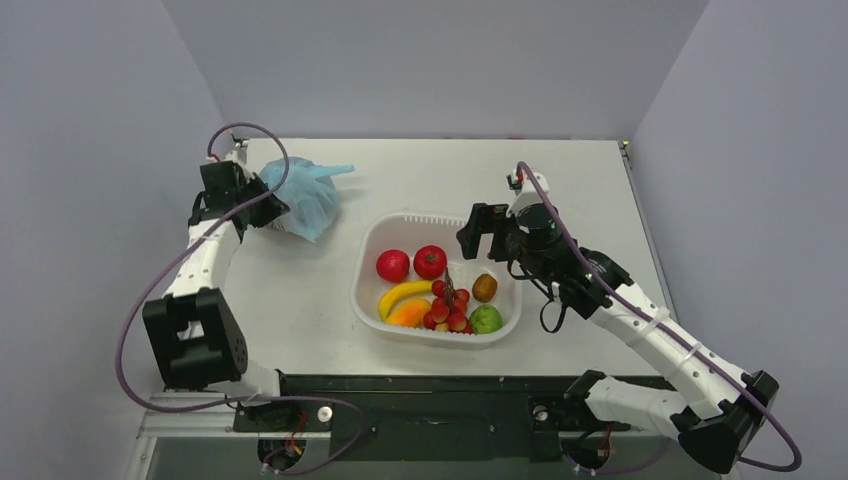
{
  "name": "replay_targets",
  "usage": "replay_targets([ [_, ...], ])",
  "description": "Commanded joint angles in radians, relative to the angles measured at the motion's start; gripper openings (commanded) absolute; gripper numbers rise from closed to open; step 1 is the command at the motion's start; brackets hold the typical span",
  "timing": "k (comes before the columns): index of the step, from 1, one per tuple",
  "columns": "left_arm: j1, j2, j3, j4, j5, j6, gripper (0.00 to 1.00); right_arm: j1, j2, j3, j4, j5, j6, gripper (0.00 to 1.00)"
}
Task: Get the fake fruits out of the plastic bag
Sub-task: Move the plastic bag to the center of the board, then untie the plastic bag at the center of the board.
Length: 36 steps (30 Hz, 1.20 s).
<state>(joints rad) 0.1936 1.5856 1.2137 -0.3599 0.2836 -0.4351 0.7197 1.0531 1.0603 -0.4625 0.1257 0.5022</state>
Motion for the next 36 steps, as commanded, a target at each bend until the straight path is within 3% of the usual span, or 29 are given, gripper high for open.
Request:
replay_targets([
  [1,0.007,-0.265,-0.198,0.077,0.105,-0.127,0.00,0.016,0.043,0.085,0.012,-0.026,-0.034,0.99],
  [8,-0.081,-0.643,-0.549,0.153,0.166,-0.321,0.00,0.061,0.115,0.112,0.084,-0.043,-0.034,0.99],
  [13,-0.126,-0.910,-0.575,-0.060,0.167,-0.322,0.01,0.123,0.170,0.156,0.148,-0.037,-0.043,0.99],
  [16,-0.125,-1.037,-0.524,-0.244,0.135,-0.284,0.25,0.160,0.206,0.171,0.200,-0.024,-0.055,0.99],
  [18,-0.125,-1.103,-0.479,-0.330,0.063,-0.267,0.51,0.178,0.235,0.196,0.221,-0.026,-0.068,0.99],
  [20,-0.125,-1.152,-0.439,-0.380,0.021,-0.251,0.60,0.194,0.279,0.245,0.225,-0.036,-0.086,0.99],
  [27,-0.125,-1.168,-0.291,-0.454,-0.137,-0.126,0.65,0.248,0.429,0.429,0.207,-0.071,-0.108,0.99],
  [32,-0.125,-0.997,-0.149,-0.444,-0.263,-0.005,0.60,0.324,0.525,0.487,0.234,-0.063,-0.108,0.97],
  [36,-0.124,-0.806,-0.013,-0.448,-0.258,0.047,0.64,0.353,0.536,0.443,0.270,-0.064,-0.128,0.92],
])
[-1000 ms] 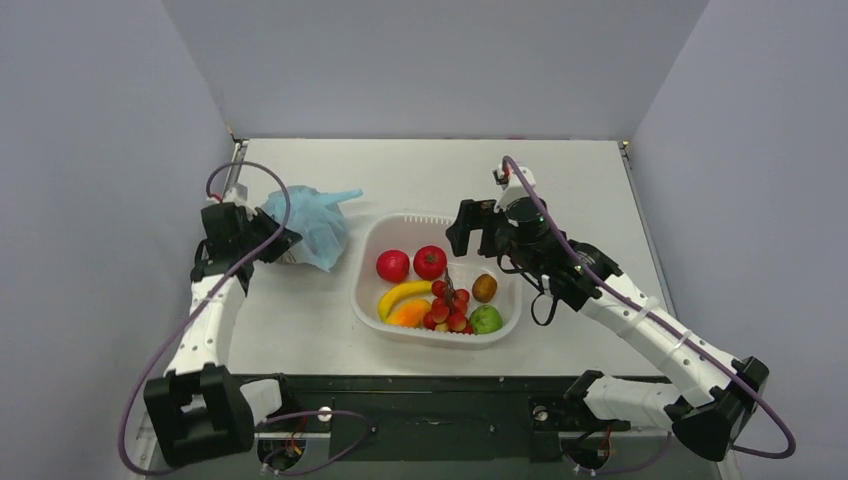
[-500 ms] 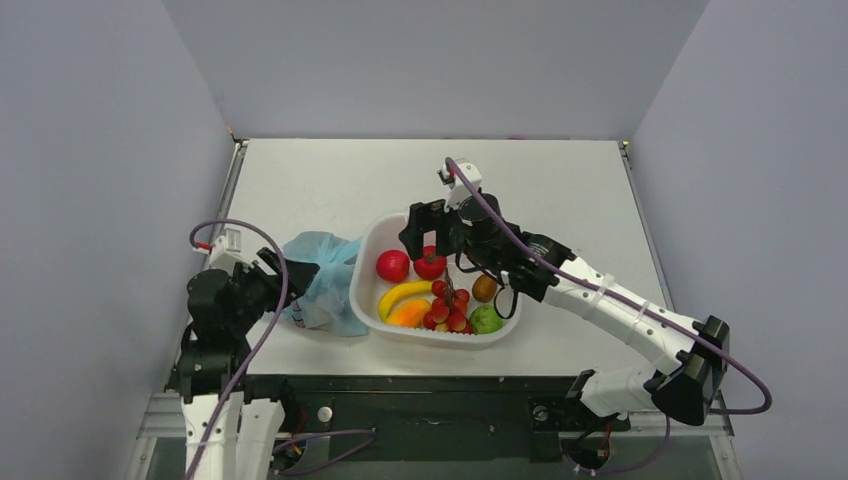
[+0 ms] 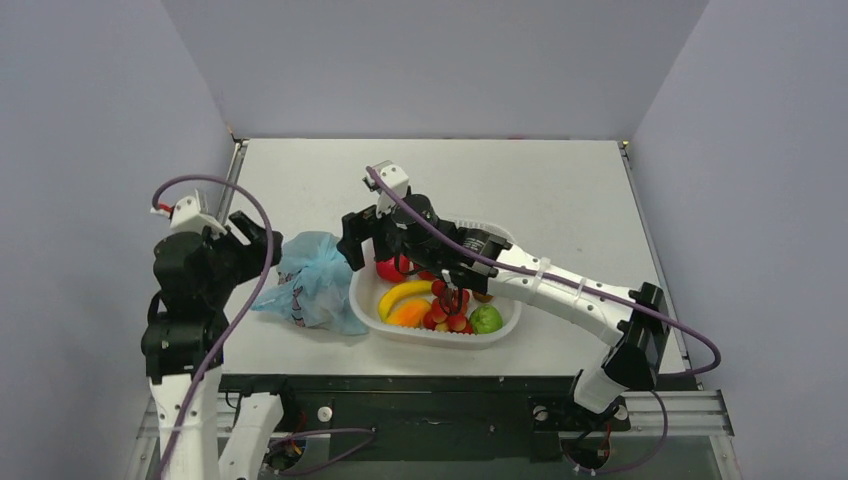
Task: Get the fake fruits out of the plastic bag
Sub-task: Untie the plastic bag at the center of the board.
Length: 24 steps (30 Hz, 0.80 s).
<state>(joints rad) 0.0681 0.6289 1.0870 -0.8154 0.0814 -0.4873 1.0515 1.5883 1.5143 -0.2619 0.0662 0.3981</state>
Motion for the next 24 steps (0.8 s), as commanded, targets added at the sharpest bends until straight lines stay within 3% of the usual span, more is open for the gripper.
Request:
replay_targets([
  [1,0.005,0.212,0.121,0.023,-0.054,0.113,0.66,0.021,0.003,-0.020,0.075,-0.008,-0.018,0.92],
  [9,0.014,0.497,0.072,0.135,0.066,0.179,0.62,0.048,0.010,-0.072,0.093,0.011,-0.036,0.90],
  [18,0.022,0.539,-0.123,0.268,0.044,0.175,0.54,0.072,0.014,-0.089,0.087,0.049,-0.094,0.88],
  [21,0.039,0.557,-0.141,0.271,0.070,0.190,0.46,0.106,0.038,-0.064,0.072,0.123,-0.184,0.87],
  [24,0.041,0.554,-0.157,0.293,0.130,0.183,0.45,0.145,0.076,-0.030,0.068,0.171,-0.269,0.87],
])
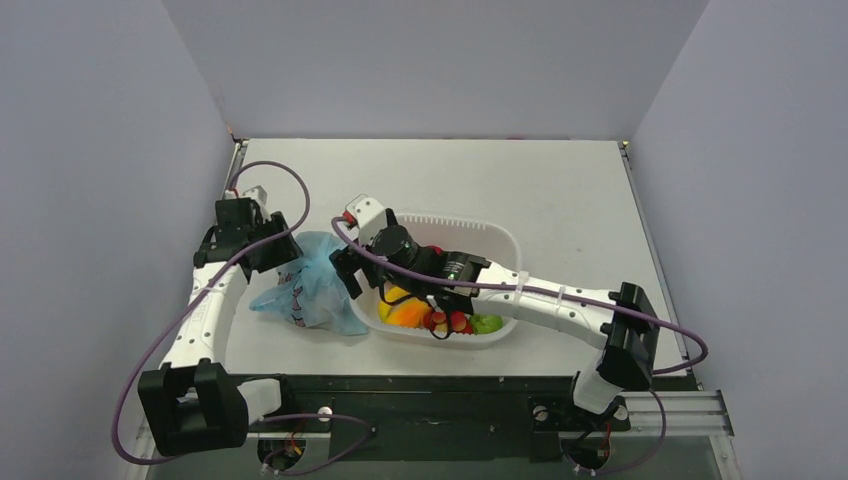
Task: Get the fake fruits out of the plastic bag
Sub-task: Untie the plastic bag at the center of the board.
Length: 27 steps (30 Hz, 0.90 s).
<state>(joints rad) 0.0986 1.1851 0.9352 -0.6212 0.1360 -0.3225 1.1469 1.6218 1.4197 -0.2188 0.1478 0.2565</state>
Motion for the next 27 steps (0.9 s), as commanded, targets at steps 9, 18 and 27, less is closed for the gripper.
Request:
replay_targets([
  [9,0.001,0.013,-0.030,0.111,0.114,0.025,0.31,0.089,0.194,0.174,0.060,0.135,-0.222,0.85],
  [18,-0.021,0.004,-0.037,0.119,0.107,0.022,0.00,0.151,0.347,0.296,0.022,0.327,-0.383,0.79],
  [27,-0.037,-0.039,-0.052,0.141,0.089,0.007,0.00,0.157,0.381,0.237,0.147,0.288,-0.354,0.78],
])
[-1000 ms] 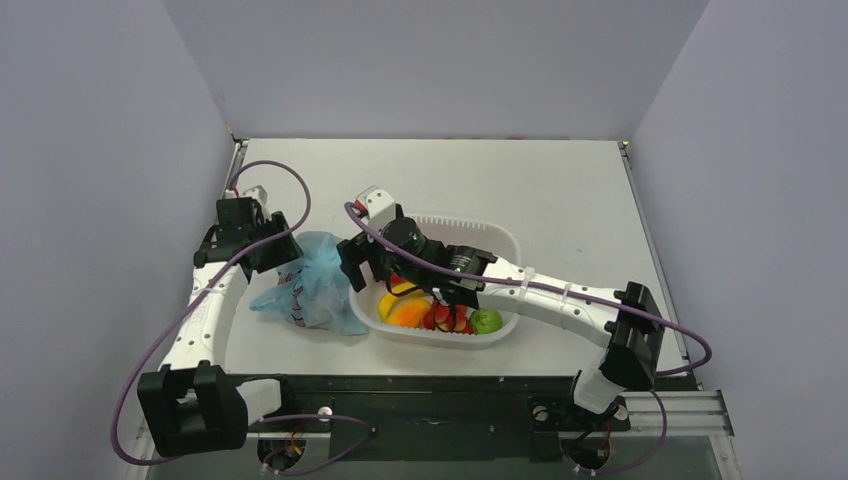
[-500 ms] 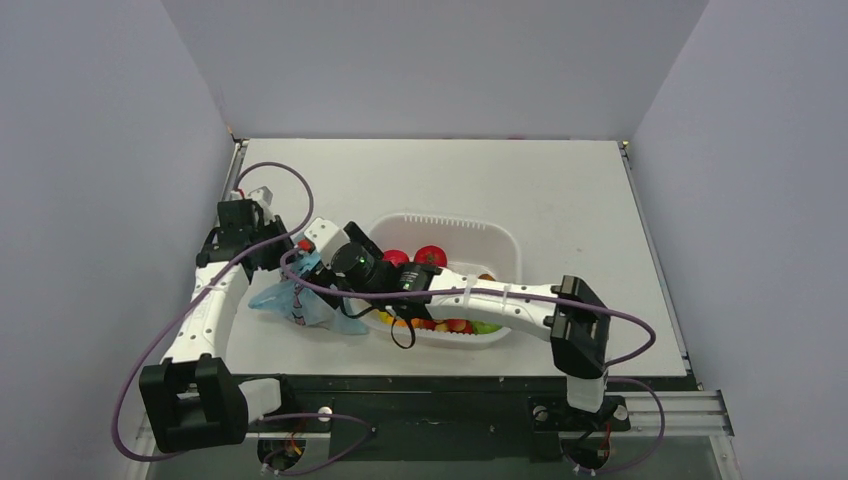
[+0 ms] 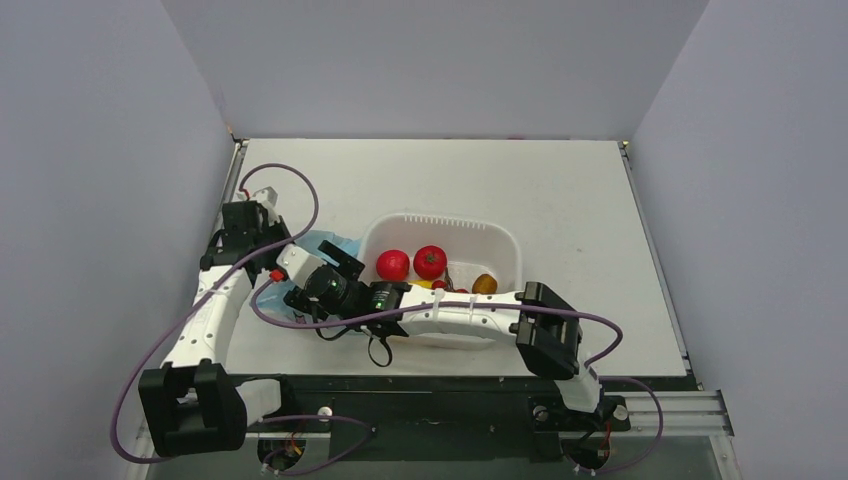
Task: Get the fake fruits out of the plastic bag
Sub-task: Untie the plastic bag at the center of the board.
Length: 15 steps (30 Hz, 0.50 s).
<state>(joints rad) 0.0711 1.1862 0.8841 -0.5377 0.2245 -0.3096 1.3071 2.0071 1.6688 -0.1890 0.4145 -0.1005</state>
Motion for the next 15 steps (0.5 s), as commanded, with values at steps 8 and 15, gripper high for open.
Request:
replay_targets([
  [8,-0.021,-0.056,-0.004,0.074,0.001,-0.014,0.00,-0.019,0.005,-0.095,0.314,0.033,0.063,0.74],
  [15,-0.032,-0.075,-0.009,0.076,-0.017,-0.017,0.00,-0.052,0.023,-0.158,0.453,0.033,0.115,0.68],
])
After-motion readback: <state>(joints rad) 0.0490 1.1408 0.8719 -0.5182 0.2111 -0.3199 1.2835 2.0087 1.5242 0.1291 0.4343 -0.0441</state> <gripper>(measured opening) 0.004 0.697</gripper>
